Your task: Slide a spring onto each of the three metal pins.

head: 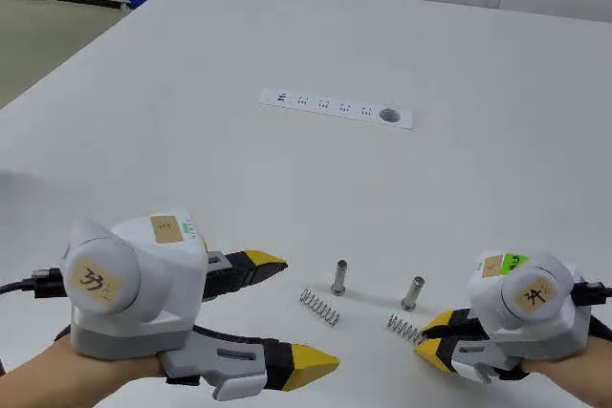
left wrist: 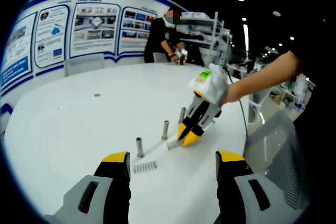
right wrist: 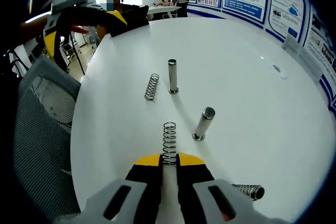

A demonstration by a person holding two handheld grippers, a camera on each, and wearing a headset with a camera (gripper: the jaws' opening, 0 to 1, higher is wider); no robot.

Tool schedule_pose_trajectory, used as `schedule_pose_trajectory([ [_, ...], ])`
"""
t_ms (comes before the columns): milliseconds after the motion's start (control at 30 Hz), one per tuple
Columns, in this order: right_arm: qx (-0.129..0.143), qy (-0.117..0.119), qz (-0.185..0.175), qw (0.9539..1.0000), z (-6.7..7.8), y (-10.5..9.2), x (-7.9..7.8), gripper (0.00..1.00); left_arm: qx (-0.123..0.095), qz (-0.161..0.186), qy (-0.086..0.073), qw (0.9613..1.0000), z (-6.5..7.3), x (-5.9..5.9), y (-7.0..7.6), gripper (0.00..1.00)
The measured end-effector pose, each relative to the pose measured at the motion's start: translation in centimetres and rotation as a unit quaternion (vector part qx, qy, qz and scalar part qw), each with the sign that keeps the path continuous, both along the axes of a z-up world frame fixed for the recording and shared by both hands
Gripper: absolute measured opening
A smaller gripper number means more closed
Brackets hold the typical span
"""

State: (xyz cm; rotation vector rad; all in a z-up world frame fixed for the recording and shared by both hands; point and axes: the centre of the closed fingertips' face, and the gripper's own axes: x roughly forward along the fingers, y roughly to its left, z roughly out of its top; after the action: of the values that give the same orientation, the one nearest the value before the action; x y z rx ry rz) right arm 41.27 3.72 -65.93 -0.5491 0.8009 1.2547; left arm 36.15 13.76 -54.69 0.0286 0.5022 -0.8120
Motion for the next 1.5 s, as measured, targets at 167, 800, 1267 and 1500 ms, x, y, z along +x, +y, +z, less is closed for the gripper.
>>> schedule_pose_trajectory([
  [167,0.022,-0.007,0.010,0.9997,2.9,0.5,-0.9,0.11,0.002,-0.002,0.002,1.0000,-0.1,0.0,0.0,0.66],
  [800,0.033,-0.055,0.120,0.9907,12.6,2.1,-5.7,0.11,0.046,-0.163,-0.036,0.9849,2.4,-1.1,-6.8,0.50],
  [1267,0.016,-0.058,0.162,0.9849,12.7,2.1,-8.5,0.11,0.114,-0.238,-0.032,0.9639,0.8,-2.3,-7.9,0.27],
  [1500,0.011,-0.063,0.171,0.9833,13.0,2.2,-8.7,0.11,0.121,-0.251,-0.034,0.9598,0.7,-2.6,-8.5,0.18],
])
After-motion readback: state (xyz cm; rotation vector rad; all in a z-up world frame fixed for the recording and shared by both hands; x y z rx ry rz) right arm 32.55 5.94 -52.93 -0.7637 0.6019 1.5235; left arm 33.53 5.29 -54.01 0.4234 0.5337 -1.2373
